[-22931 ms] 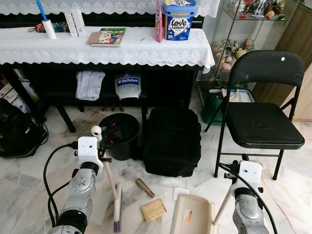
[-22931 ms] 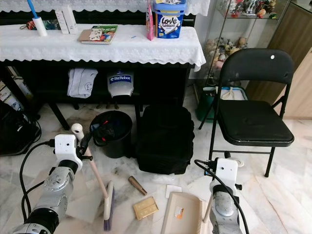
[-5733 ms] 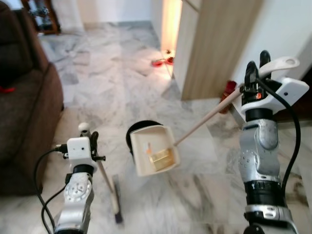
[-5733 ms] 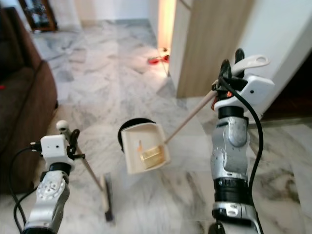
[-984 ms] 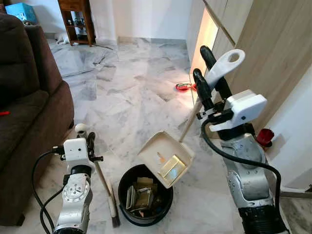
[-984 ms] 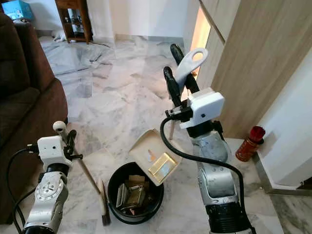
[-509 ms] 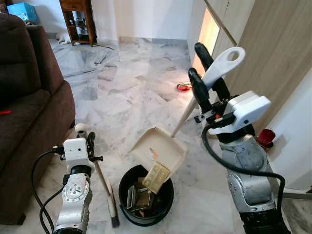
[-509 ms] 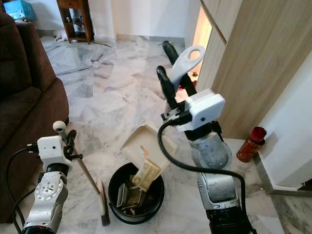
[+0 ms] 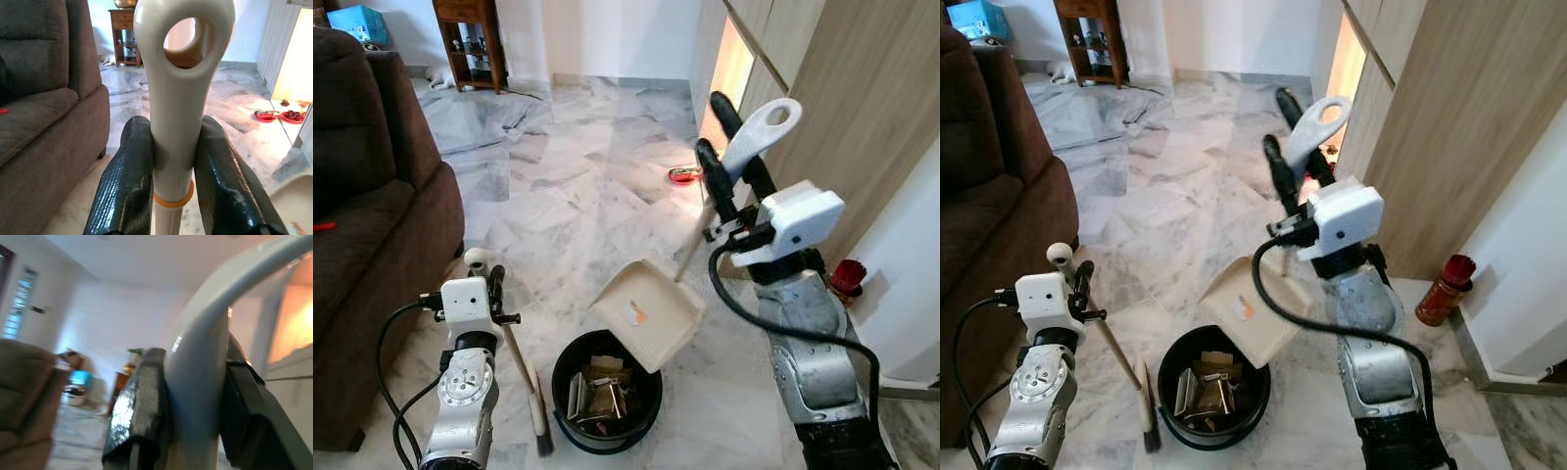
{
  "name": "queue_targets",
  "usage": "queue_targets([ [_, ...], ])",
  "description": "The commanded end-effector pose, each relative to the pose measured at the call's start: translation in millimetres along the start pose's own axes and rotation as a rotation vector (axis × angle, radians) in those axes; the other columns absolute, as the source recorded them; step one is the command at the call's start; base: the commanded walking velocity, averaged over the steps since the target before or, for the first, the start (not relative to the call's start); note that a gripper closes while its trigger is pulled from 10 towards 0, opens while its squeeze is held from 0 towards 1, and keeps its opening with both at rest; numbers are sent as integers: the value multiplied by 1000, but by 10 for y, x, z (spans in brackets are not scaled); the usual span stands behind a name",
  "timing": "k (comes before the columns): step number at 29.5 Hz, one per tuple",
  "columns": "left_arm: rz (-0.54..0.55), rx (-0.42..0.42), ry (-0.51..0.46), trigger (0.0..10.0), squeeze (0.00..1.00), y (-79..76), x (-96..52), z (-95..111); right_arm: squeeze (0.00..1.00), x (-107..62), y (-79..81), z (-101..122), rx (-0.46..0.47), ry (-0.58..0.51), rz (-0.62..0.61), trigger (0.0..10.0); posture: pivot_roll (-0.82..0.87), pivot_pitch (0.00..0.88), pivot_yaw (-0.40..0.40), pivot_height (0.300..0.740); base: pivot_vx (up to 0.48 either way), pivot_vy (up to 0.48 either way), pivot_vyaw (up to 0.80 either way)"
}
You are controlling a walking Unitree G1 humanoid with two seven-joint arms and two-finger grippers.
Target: Sweep floor
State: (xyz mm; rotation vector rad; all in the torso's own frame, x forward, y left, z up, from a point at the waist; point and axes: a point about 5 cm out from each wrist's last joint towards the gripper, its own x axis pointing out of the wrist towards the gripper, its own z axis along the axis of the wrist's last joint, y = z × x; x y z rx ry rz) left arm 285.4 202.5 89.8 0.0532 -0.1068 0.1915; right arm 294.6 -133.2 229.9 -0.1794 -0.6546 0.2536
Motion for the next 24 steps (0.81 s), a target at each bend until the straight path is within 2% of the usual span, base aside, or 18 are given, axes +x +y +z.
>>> queue_targets([
  [1, -13, 0, -54, 9882, 0, -15, 51, 107, 0, 87, -155, 89, -62, -47, -92, 10000, 33, 0, -17, 740, 0, 0, 0],
  [6, -16, -3, -52, 9922, 0, -25, 41, 102, 0, 78, -353, -63, -113, 22, -239, 10000, 32, 0, -20, 740, 0, 0, 0],
  [10, -17, -5, -50, 9882, 0, -25, 32, 96, 0, 30, -429, -135, -143, 56, -291, 10000, 31, 0, -20, 740, 0, 0, 0],
  [13, -25, -10, -43, 9882, 0, -43, 21, 79, 0, -87, -527, -295, -194, 135, -343, 10000, 24, 0, -20, 740, 0, 0, 0],
  [24, -56, -22, -28, 9922, 0, -76, -4, 55, 0, -456, -516, -755, -195, 331, -369, 10000, 24, 0, -22, 740, 0, 0, 0],
])
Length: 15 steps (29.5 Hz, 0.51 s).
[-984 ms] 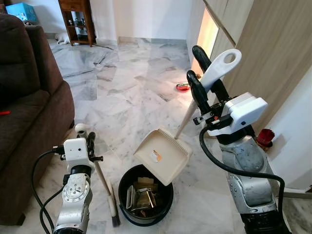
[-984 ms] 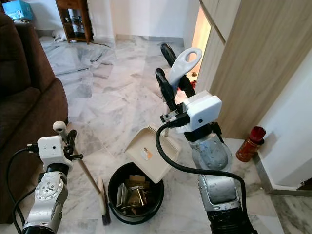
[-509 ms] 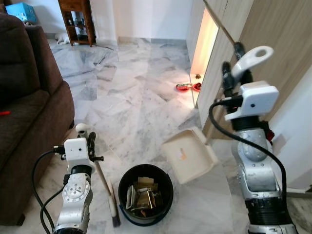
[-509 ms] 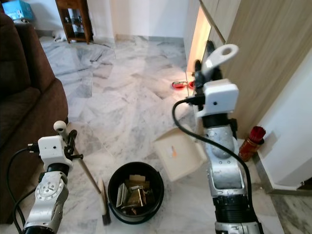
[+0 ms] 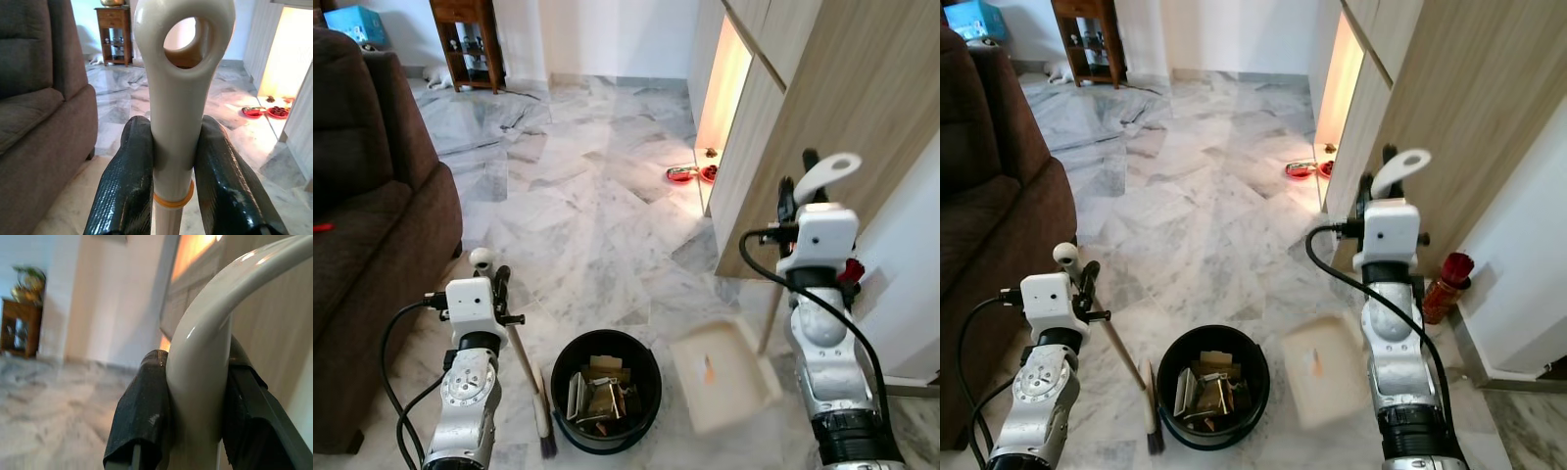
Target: Sweep floor
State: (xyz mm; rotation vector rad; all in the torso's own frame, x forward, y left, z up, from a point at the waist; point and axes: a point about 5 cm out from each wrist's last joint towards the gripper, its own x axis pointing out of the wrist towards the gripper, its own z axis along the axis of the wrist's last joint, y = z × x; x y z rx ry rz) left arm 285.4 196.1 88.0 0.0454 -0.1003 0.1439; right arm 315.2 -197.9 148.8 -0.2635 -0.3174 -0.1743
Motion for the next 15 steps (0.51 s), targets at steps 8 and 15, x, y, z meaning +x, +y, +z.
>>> queue_targets([
  [8, -36, -17, -17, 9922, 0, -24, -50, 37, 0, -66, 2, -216, 46, 48, -23, 10000, 25, 0, -20, 740, 0, 0, 0],
  [15, -51, -31, -6, 10000, 0, -36, -96, 16, 0, -132, 42, -393, 173, 145, -52, 10000, 30, 0, -17, 740, 0, 0, 0],
])
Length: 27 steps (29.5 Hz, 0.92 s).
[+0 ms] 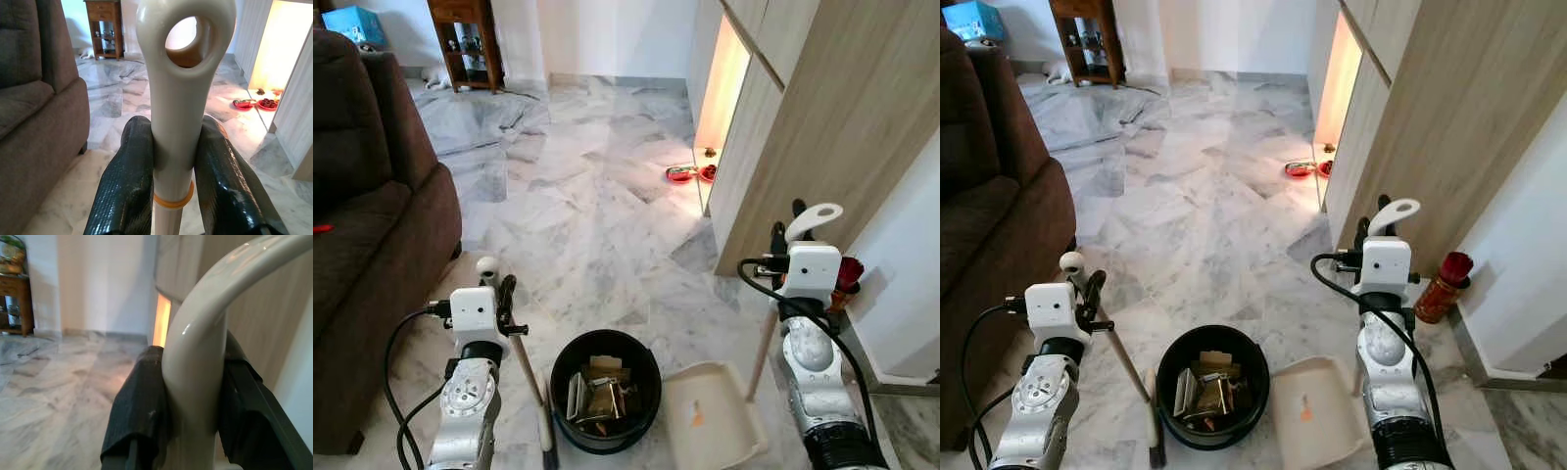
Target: Sweep floor
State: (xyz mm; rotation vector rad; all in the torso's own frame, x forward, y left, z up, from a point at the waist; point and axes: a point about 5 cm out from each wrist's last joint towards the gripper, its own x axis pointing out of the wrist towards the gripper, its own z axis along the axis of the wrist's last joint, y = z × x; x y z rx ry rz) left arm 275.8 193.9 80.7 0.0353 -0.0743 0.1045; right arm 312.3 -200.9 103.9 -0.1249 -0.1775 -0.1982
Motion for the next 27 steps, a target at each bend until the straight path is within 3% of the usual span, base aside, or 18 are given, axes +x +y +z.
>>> queue_targets([
  [1, -12, -20, -33, 10000, 0, -26, 8, 78, 0, 37, -21, 27, 53, -10, -22, 10000, 30, 0, -17, 740, 0, 0, 0],
  [6, -19, -24, -34, 10000, 0, -31, 7, 84, 0, 23, -46, -42, 120, 20, -46, 10000, 31, 0, -15, 740, 0, 0, 0],
  [16, -29, -31, -33, 10000, 0, -46, 1, 79, 0, 15, -82, -79, 131, 23, -47, 10000, 30, 0, -13, 740, 0, 0, 0],
  [27, -29, -32, -33, 10000, 0, -50, 8, 86, 0, 29, -57, -80, 130, 20, -34, 10000, 29, 0, -11, 740, -249, 0, 0],
])
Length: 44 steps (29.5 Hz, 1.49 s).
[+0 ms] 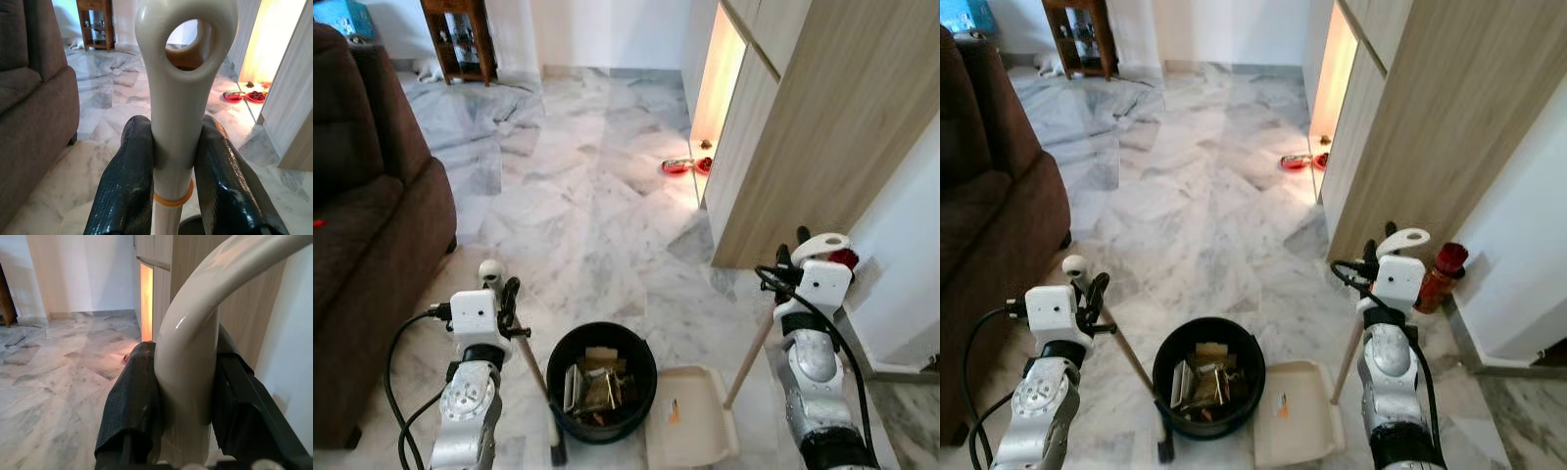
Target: Sweep floor
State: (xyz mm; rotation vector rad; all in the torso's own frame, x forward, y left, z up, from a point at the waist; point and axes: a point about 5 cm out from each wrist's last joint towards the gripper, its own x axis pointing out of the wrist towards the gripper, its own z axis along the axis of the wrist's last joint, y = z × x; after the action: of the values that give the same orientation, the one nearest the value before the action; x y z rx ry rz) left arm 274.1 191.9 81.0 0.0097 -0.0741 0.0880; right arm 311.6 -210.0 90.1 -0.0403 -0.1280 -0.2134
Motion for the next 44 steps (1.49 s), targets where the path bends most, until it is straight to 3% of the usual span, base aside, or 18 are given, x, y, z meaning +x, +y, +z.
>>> queue_targets([
  [1, -14, -6, -35, 10000, 0, -32, 30, 82, 0, 43, 28, 69, 55, -39, -10, 10000, 29, 0, -11, 740, -251, 0, 0],
  [44, -12, -16, -33, 9961, 0, -53, 40, 89, 0, 56, 39, 7, 64, -2, 5, 10000, 24, 0, -20, 740, -267, 0, -13],
])
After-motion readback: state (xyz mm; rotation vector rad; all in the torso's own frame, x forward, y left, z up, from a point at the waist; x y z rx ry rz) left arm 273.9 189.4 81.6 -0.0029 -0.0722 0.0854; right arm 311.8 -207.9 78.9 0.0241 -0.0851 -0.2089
